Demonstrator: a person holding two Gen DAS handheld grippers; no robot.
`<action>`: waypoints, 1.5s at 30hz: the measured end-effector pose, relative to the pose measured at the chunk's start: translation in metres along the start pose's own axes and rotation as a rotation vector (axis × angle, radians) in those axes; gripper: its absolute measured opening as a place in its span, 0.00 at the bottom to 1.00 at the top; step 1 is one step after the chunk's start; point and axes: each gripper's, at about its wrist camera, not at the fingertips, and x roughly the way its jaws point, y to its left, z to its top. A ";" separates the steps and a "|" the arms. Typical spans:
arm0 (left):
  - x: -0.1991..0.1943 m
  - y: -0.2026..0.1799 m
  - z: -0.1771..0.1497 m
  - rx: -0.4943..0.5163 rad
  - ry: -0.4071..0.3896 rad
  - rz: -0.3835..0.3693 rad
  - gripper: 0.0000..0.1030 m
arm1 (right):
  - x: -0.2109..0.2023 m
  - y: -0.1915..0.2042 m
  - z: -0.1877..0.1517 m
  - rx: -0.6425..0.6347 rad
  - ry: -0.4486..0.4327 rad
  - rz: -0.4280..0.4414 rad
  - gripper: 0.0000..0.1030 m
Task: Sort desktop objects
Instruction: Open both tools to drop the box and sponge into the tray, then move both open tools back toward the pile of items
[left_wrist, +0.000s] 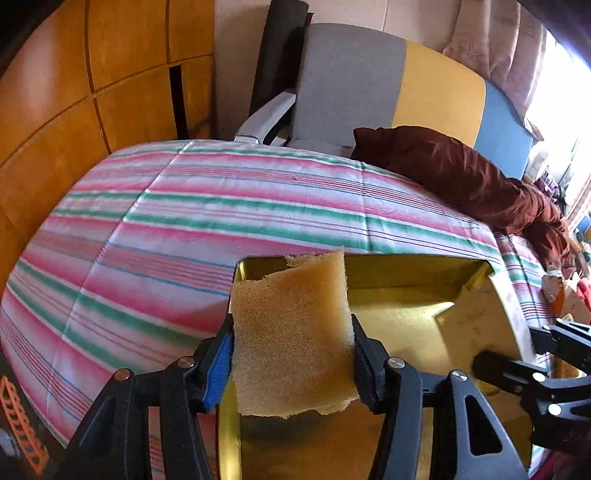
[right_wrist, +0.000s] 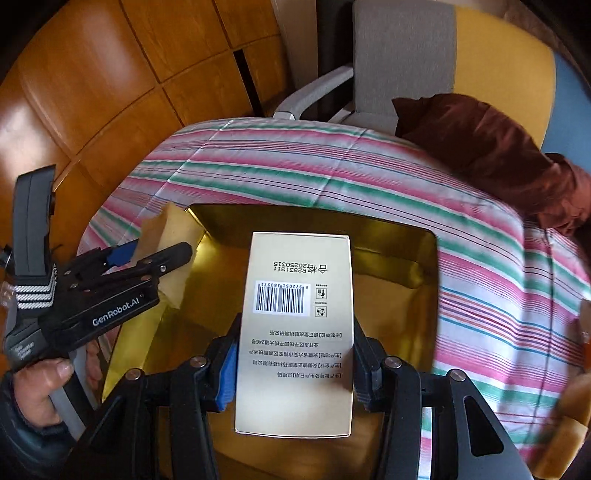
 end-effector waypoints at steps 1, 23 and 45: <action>0.000 0.001 0.001 -0.004 -0.001 -0.001 0.57 | 0.006 0.002 0.005 0.007 0.002 0.002 0.49; -0.048 0.027 -0.049 -0.149 -0.089 -0.058 0.62 | 0.007 0.021 -0.012 -0.051 -0.054 0.015 0.67; -0.073 -0.065 -0.071 0.002 -0.084 -0.264 0.65 | -0.043 -0.064 -0.065 0.086 -0.100 -0.077 0.84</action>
